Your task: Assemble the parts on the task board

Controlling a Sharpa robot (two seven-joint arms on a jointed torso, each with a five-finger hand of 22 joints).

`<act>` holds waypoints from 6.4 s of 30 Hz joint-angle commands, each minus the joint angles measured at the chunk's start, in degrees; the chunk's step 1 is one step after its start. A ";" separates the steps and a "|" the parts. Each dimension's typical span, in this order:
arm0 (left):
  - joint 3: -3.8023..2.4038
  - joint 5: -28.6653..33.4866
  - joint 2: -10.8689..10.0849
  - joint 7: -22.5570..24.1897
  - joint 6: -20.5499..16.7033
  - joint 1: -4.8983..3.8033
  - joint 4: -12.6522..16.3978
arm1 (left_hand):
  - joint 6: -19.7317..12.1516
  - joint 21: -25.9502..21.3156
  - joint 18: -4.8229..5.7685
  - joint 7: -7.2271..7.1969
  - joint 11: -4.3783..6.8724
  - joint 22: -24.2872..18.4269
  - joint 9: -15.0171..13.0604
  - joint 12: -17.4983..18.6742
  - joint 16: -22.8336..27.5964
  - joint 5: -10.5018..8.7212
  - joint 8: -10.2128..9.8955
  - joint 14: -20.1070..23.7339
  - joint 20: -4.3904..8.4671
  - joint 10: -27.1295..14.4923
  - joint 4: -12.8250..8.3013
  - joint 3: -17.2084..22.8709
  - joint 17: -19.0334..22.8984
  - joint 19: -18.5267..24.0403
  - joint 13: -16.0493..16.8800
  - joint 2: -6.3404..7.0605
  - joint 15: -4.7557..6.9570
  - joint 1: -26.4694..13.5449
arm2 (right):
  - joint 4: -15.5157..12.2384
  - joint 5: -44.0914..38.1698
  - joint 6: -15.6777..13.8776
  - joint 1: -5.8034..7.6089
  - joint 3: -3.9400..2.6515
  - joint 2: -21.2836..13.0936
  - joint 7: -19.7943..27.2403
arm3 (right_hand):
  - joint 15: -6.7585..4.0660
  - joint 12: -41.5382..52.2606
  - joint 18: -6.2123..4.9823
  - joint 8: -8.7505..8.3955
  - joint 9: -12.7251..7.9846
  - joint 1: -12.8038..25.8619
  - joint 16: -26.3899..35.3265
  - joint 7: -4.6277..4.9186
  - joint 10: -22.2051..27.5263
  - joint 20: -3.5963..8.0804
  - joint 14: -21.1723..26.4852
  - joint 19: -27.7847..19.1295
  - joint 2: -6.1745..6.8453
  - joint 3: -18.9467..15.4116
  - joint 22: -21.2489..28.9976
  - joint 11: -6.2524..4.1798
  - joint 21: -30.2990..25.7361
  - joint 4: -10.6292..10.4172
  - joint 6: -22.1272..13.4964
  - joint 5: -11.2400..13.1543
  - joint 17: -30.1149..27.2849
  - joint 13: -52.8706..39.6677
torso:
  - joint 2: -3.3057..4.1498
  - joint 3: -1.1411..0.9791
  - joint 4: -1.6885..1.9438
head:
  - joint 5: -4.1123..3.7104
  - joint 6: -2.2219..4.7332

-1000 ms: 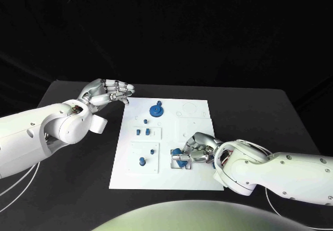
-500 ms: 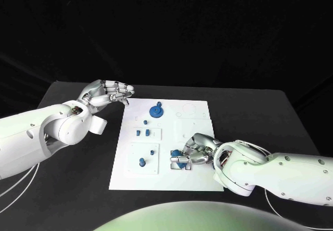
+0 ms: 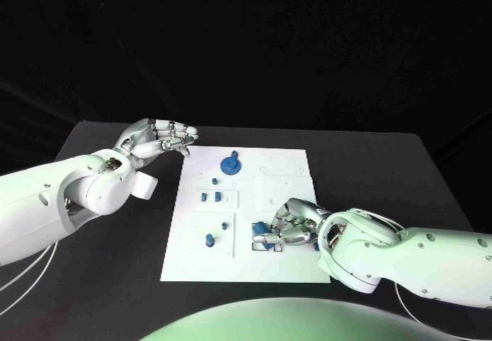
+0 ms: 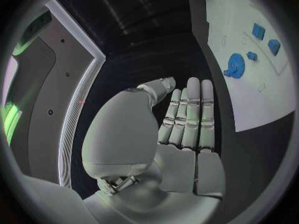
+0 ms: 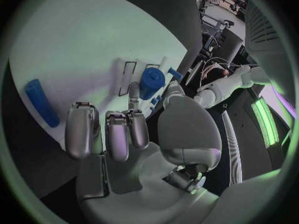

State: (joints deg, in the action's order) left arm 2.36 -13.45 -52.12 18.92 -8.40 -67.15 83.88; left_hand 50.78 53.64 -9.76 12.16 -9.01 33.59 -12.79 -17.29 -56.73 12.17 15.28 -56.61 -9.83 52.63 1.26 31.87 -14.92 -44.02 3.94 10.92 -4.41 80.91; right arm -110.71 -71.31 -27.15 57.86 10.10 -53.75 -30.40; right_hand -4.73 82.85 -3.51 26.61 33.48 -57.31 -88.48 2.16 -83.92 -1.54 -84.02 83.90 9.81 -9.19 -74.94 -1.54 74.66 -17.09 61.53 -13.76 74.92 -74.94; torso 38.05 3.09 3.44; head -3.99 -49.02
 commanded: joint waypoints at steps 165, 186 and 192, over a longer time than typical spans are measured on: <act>-0.01 0.31 -0.19 -0.14 0.67 0.35 0.13 | -0.06 0.25 -0.69 0.16 -0.01 0.16 0.14 -0.73 0.30 0.41 0.29 0.41 -0.23 -0.55 -0.60 0.12 -0.03 0.57 0.02 -0.85 -0.12 -0.33 | -2.61 4.48 -5.53 -0.97 0.41 -5.77 1.82 | -0.40 -5.40 0.27 1.71 3.27 -12.75 0.22 0.29 -1.90 0.29 -5.01 1.01 3.25 52.90 -10.78 -0.24 -2.31 8.66 -3.19 1.11 10.05 -6.94 | -0.06 0.06 -0.05 | -1.64 -0.69; -0.01 0.31 -0.14 -0.38 0.81 0.35 0.22 | -0.05 0.28 -0.69 0.17 -0.02 0.19 0.14 -0.79 0.30 0.41 0.35 0.44 -0.25 -0.64 -0.60 0.17 -0.04 0.60 0.02 -0.97 -0.13 -0.39 | -0.35 8.35 -5.11 -2.30 0.41 -2.01 0.84 | -0.65 -5.00 0.23 1.57 3.08 -8.06 0.16 -0.15 -2.07 0.49 -5.04 0.94 3.89 48.75 -10.71 -0.55 -2.51 7.88 -2.32 1.49 10.23 -7.29 | -0.08 0.07 -0.10 | -1.40 -0.98; -0.01 0.31 -0.12 -0.46 0.86 0.35 0.22 | -0.05 0.28 -0.69 0.18 -0.03 0.20 0.15 -0.80 0.30 0.40 0.35 0.44 -0.25 -0.65 -0.59 0.16 -0.04 0.60 0.02 -0.97 -0.14 -0.41 | -0.18 7.75 -5.55 -2.32 0.41 -2.06 0.65 | -0.68 -4.61 0.25 1.49 2.96 -7.44 0.13 -0.20 -2.21 0.53 -5.06 0.98 3.83 47.72 -10.73 -0.59 -2.41 7.58 -2.06 1.48 10.34 -7.56 | -0.12 0.05 -0.07 | -1.30 -0.94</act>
State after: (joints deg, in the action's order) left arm 2.38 -13.43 -52.36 18.30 -8.39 -66.78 83.93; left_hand 50.78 53.64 -9.76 12.15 -9.01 33.72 -12.72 -17.93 -56.73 12.43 15.28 -56.61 -10.03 52.21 0.94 31.87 -14.92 -43.82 3.94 10.46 -4.41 80.46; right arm -110.95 -63.43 -32.67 55.71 10.43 -55.91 -29.43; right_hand -5.42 78.04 -3.51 28.03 36.44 -65.17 -88.04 2.64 -84.03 -1.12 -83.94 83.90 13.95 37.34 -74.94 -1.61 72.20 -10.95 58.38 -12.19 74.91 -74.92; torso 37.96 3.14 3.35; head -5.31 -50.00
